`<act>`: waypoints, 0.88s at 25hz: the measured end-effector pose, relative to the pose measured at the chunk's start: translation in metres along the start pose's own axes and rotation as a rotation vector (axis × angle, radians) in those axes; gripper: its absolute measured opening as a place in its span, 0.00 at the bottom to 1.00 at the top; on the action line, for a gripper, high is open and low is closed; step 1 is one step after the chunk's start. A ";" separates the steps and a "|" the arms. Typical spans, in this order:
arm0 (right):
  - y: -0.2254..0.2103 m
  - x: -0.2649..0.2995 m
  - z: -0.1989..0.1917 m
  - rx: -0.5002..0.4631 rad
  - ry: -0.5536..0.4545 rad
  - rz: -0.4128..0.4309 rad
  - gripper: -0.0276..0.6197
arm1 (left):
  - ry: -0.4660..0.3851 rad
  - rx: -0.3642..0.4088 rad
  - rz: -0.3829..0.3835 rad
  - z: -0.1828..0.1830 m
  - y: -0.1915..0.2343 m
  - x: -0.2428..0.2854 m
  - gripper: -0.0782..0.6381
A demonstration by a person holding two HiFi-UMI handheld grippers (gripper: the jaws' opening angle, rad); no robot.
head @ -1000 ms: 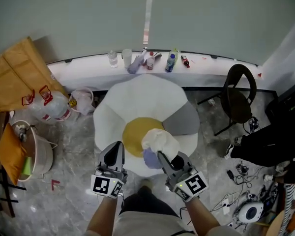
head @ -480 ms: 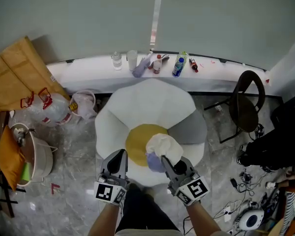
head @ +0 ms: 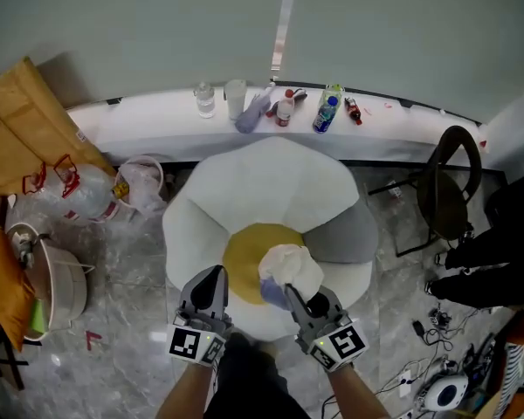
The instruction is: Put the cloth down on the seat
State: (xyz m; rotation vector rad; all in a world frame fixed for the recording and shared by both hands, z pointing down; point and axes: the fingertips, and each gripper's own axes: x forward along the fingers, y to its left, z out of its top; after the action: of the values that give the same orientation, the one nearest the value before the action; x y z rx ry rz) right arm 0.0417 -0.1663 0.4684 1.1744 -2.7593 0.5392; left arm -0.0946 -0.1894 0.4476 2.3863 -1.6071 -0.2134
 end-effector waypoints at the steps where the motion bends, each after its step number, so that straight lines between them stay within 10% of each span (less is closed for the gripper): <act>1: -0.005 0.006 -0.008 0.006 0.006 -0.007 0.14 | 0.001 -0.003 -0.003 -0.006 0.004 0.004 0.13; 22: -0.079 0.108 -0.170 0.066 0.051 -0.043 0.14 | 0.037 -0.057 0.062 -0.171 0.098 0.035 0.13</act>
State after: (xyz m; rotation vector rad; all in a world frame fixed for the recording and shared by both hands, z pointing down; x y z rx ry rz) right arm 0.0143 -0.2293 0.6738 1.2133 -2.6860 0.6508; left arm -0.1237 -0.2346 0.6406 2.2816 -1.6334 -0.1994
